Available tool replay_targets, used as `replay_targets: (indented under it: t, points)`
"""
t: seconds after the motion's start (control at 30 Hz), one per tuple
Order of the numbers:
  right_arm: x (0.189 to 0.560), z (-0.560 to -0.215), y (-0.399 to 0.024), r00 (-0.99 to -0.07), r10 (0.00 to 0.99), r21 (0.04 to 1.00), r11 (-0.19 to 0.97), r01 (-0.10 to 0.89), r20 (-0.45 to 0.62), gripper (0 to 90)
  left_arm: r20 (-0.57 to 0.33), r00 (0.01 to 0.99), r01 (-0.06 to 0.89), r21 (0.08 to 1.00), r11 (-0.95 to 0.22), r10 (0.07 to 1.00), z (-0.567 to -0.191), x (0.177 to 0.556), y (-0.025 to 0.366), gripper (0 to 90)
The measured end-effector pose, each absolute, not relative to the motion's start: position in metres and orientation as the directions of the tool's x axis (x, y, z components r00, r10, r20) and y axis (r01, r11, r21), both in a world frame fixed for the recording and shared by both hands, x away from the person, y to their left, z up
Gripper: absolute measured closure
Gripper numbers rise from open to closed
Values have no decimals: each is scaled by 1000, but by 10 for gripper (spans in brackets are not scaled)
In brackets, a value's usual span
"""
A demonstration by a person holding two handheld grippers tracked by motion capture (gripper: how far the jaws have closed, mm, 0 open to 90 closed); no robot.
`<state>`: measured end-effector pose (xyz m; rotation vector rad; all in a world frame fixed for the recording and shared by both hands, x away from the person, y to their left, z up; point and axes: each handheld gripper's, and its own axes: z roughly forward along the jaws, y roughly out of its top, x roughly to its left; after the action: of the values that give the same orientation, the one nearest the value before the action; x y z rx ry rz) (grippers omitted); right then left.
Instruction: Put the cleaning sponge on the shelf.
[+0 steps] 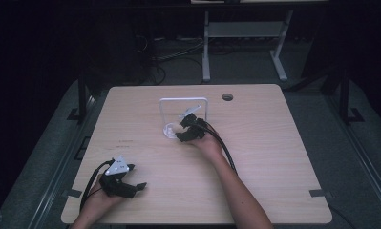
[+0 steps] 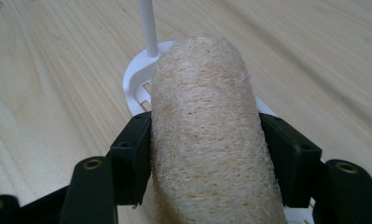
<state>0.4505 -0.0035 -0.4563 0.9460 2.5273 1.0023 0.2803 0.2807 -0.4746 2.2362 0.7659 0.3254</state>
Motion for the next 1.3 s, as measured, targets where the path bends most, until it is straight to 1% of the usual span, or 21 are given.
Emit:
replay_targets:
  t: [0.47, 0.63, 0.93, 1.1, 1.13, 1.23, 1.3]
  points:
    - [452, -460, -2, -753, 658, 676, 555, 484, -1, 378, 1, 790, 427, 718, -550, 613, -475, 280, 281, 130]
    - [452, -458, -2, -751, 660, 682, 553, 479, -7, 351, 1, 790, 426, 718, -550, 613, -475, 280, 281, 130]
    - [445, -441, -8, -752, 659, 715, 527, 460, -1, 340, 1, 790, 426, 718, -551, 613, -475, 280, 281, 130]
    - [439, -431, -13, -758, 652, 727, 531, 435, -23, 341, 3, 790, 425, 718, -551, 613, -475, 280, 281, 130]
    - [436, -428, -14, -755, 656, 726, 526, 442, -16, 342, 2, 790, 425, 718, -551, 613, -475, 280, 281, 130]
    - [431, -422, -17, -759, 651, 731, 529, 430, -24, 354, 5, 791, 424, 717, -553, 612, -475, 281, 281, 130]
    - [427, -418, -19, -764, 644, 737, 531, 418, -30, 386, 3, 791, 425, 717, -552, 612, -475, 280, 281, 130]
